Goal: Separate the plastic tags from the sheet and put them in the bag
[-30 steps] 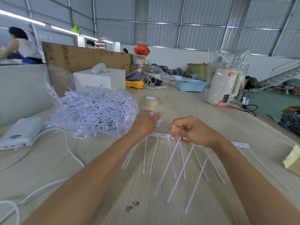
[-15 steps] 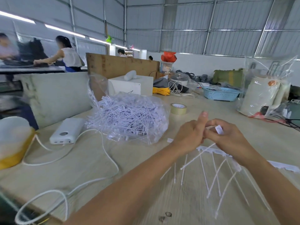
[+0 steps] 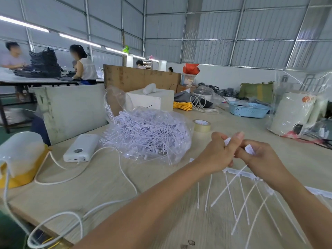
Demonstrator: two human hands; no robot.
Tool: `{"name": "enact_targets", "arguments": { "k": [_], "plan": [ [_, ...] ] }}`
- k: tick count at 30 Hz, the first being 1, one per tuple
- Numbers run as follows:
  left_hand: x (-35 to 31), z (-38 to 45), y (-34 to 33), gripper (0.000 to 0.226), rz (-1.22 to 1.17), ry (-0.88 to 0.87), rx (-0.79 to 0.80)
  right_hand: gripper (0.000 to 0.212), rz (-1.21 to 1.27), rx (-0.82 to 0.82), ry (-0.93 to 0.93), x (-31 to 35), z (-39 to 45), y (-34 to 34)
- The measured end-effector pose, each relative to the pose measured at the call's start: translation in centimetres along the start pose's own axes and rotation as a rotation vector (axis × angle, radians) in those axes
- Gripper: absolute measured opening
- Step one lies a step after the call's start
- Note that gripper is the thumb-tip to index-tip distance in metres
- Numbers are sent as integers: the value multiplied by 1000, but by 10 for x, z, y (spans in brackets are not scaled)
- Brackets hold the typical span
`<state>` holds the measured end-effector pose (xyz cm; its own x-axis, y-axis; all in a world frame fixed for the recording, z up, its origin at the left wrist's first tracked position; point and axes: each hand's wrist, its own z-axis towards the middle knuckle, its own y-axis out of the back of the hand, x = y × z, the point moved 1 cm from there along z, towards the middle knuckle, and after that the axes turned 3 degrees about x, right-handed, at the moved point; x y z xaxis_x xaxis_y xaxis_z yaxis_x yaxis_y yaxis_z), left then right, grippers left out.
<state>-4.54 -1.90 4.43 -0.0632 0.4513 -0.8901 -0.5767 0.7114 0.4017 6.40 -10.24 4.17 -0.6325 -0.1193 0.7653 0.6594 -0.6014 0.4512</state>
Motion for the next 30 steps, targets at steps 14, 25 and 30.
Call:
{"name": "enact_targets", "arguments": {
  "k": [14, 25, 30],
  "plan": [
    [2, -28, 43, 9, 359, -82, 82, 23, -36, -82, -4, 11, -1, -9],
    [55, -56, 170, 16, 535, 184, -204, 35, -611, 164, 148, 59, 35, -80],
    [78, -22, 175, 17, 671, 243, -143, 42, -842, 255, -11, 63, 61, -108]
  ]
}}
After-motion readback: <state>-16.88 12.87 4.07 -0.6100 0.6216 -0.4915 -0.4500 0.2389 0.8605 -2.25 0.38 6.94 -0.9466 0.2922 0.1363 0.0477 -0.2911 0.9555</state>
